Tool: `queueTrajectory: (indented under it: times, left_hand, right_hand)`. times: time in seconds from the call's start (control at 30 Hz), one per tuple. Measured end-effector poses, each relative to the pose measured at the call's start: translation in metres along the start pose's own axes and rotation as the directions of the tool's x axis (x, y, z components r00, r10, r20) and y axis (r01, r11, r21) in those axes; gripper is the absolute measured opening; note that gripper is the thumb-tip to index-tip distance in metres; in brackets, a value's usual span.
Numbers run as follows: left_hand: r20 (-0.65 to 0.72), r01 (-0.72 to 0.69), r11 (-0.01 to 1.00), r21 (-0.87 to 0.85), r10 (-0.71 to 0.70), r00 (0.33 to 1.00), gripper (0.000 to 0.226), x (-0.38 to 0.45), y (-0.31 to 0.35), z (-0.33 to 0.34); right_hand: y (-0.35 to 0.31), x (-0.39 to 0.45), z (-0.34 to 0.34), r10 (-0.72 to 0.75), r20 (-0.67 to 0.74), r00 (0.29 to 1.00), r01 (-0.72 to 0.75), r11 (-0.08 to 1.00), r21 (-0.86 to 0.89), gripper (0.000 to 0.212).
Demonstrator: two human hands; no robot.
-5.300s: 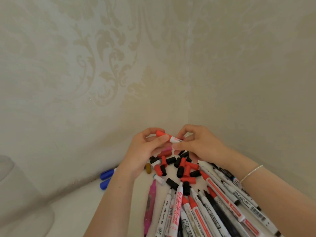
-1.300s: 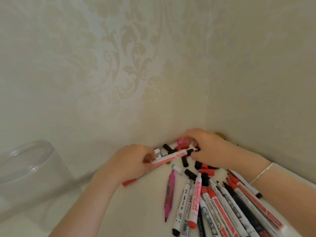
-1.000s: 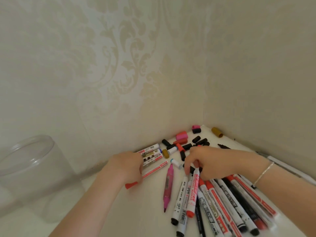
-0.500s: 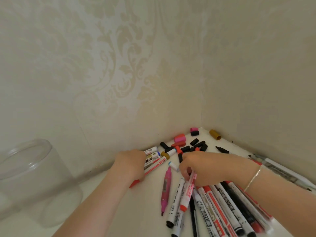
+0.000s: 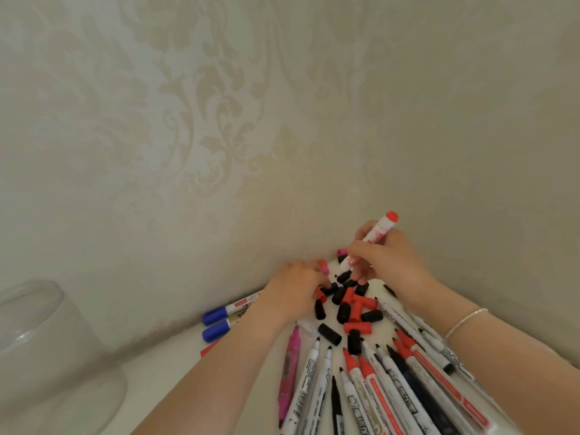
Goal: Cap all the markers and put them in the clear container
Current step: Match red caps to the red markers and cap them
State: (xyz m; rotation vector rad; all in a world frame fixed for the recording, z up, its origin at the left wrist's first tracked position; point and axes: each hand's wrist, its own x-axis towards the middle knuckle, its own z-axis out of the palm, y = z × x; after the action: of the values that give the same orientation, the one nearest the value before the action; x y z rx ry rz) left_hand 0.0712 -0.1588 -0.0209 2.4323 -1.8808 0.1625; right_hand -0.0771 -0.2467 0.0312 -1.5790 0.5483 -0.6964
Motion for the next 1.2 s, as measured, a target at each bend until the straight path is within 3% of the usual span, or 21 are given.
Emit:
queueTrajectory:
  times: [0.13, 0.3, 0.37, 0.43, 0.47, 0.53, 0.6, 0.9, 0.97, 1.07, 1.2]
  left_hand:
    - [-0.016, -0.014, 0.99, 0.142, 0.017, 1.0, 0.04, 0.006, 0.002, 0.006]
    - [-0.077, -0.016, 0.992, 0.121, 0.026, 0.997, 0.03, 0.006, -0.001, 0.013]
    - [-0.13, -0.014, 0.996, 0.082, 0.025, 0.991, 0.025, 0.004, -0.001, 0.012]
    - [-0.214, 0.03, 0.993, -0.117, -0.054, 0.975, 0.021, 0.004, 0.0, 0.01]
    - [-0.234, 0.049, 0.955, -0.292, -0.121, 0.965, 0.02, 0.003, 0.001, 0.008]
    - [-0.196, 0.065, 0.786, -0.615, -0.232, 0.953, 0.015, -0.001, 0.003, 0.001]
    - [-0.139, 0.073, 0.654, -0.753, -0.267, 0.954, 0.013, -0.007, 0.008, -0.009]
    - [-0.114, 0.022, 0.474, -0.88, -0.255, 0.96, 0.015, -0.014, 0.015, -0.029]
    - [-0.129, -0.03, 0.394, -0.919, -0.228, 0.965, 0.013, -0.015, 0.016, -0.032]
    - [-0.058, -0.019, 0.194, -0.981, -0.198, 0.978, 0.005, -0.02, 0.02, -0.038]
    - [0.071, 0.042, -0.225, -0.974, -0.125, 0.99, 0.011, -0.026, 0.029, -0.038]
  right_hand:
    - [0.003, 0.003, -0.006, 0.065, -0.039, 0.997, -0.058, 0.984, 0.171, 0.013]
    - [0.008, 0.008, -0.003, 0.045, -0.139, 0.989, -0.019, 0.983, 0.184, 0.017]
    - [0.008, 0.009, -0.002, 0.005, -0.203, 0.979, 0.032, 0.983, 0.178, 0.019]
    - [0.007, 0.009, -0.002, -0.045, -0.273, 0.961, 0.093, 0.982, 0.164, 0.02]
    - [0.007, 0.009, -0.001, -0.066, -0.306, 0.95, 0.118, 0.981, 0.155, 0.021]
    - [0.006, 0.009, -0.001, -0.095, -0.348, 0.933, 0.151, 0.979, 0.136, 0.027]
    - [0.004, 0.01, 0.001, -0.118, -0.359, 0.926, 0.169, 0.979, 0.115, 0.032]
    - [0.002, 0.009, 0.015, -0.156, -0.332, 0.93, 0.206, 0.971, 0.119, 0.026]
    - [0.003, 0.008, 0.017, -0.144, -0.302, 0.942, 0.195, 0.97, 0.145, 0.023]
    - [0.001, 0.01, 0.017, -0.109, -0.261, 0.959, 0.173, 0.956, 0.236, 0.028]
    - [-0.004, 0.011, 0.022, -0.084, -0.238, 0.968, 0.157, 0.938, 0.309, 0.029]
